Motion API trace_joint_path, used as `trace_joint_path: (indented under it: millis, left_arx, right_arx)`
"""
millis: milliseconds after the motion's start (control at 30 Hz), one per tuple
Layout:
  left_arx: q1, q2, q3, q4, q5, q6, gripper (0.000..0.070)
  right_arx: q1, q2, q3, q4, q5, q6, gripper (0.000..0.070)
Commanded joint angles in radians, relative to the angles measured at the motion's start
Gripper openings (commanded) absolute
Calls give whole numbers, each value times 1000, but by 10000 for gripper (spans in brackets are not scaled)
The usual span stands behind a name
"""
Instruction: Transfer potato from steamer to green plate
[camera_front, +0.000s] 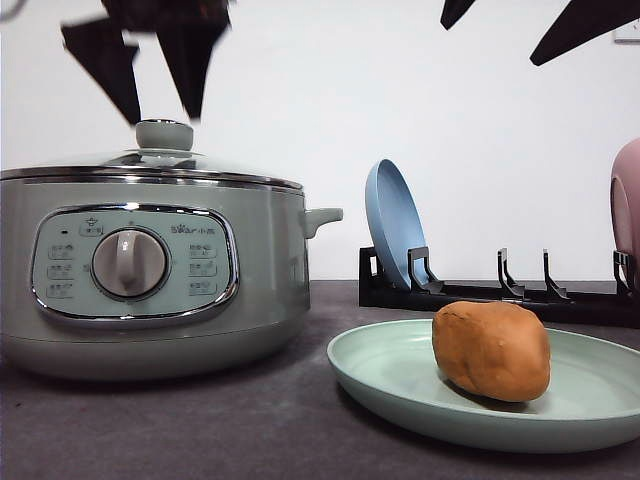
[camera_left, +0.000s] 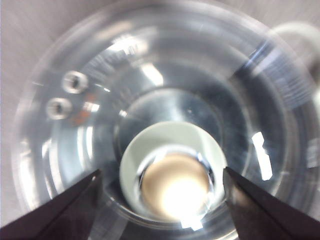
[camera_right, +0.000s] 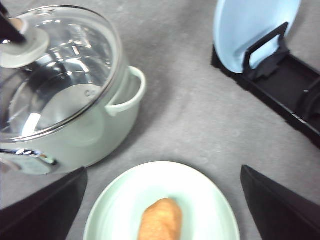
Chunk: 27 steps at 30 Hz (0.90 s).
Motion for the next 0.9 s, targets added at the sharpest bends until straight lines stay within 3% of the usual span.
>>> trace_joint_path:
  millis: [0,133,267,467,667,867]
  left_arx:
    - [-8,-34,21,0,6,-2,491]
    - [-9,-120,21,-10,61,-2,471]
    - [-12,-203,21,-21,172,-3,471]
    - [-26,-288,21,-62,308,-3,469]
    - [-43,-319,21,-111,355,-2,469]
    - [-51,-319,21,-127,356,-2,468]
  right_arx:
    - [8,7,17,1,-12,-9,620]
    - [8,7,17,-28,-51,-9,620]
    - [8,7,17,-74,-114,-9,620]
    - [8,7,17,-153,-255,-9,620]
    - [8,7,17,-214,-365,-9,620]
    - [8,7,17,-257,-385,-9,619]
